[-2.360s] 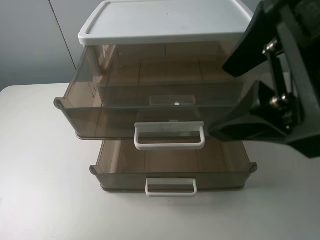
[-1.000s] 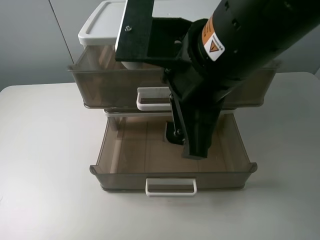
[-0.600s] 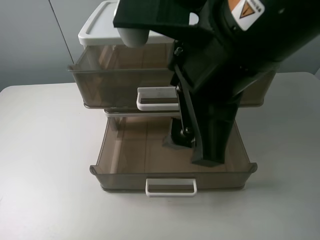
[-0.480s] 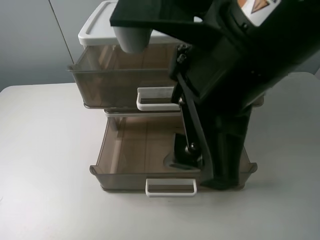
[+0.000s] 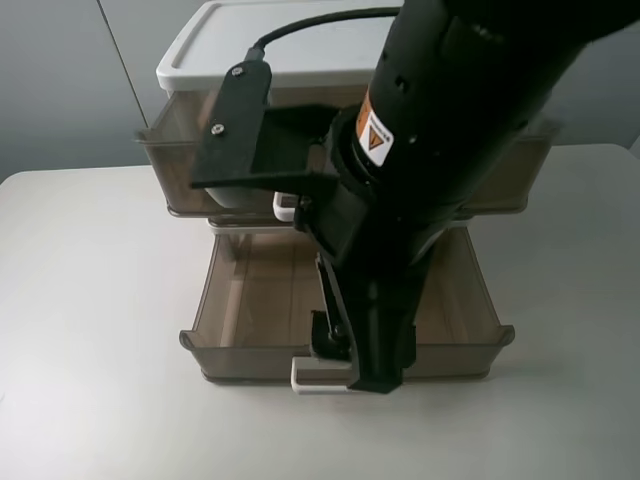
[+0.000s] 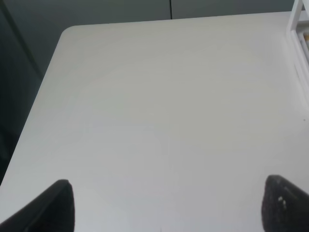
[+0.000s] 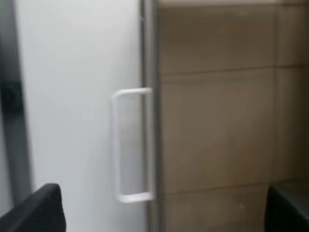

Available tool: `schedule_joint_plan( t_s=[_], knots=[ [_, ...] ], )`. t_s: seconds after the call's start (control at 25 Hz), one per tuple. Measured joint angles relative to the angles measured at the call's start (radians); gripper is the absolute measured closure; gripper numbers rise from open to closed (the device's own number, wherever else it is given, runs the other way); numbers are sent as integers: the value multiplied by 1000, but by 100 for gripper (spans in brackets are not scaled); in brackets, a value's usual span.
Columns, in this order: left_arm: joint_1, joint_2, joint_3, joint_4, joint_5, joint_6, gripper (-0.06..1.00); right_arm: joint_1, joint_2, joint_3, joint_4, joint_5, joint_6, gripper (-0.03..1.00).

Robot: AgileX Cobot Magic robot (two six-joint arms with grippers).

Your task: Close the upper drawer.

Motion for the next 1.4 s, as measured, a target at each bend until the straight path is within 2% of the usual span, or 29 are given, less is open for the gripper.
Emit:
schedule_joint_plan(
  t_s=[0.52, 0.88, 1.0, 1.16, 1.28, 1.4],
  knots=[
    [0, 0, 0, 0, 0, 0, 20, -180, 51, 0, -128, -232, -32, 34],
    [0, 0, 0, 0, 0, 0, 20, -199, 73, 4, -105, -276, -42, 34],
    [0, 0, 0, 0, 0, 0, 20, -182, 54, -23, -93, -207, -36, 34],
    [0, 0, 0, 0, 0, 0, 20, -151, -29, -106, 29, 0, 4, 34],
    [0, 0, 0, 0, 0, 0, 20, -156, -104, -132, 95, 138, 92, 34],
    [0, 0, 0, 0, 0, 0, 20, -229, -195, -132, 112, 165, 152, 34]
  ],
)
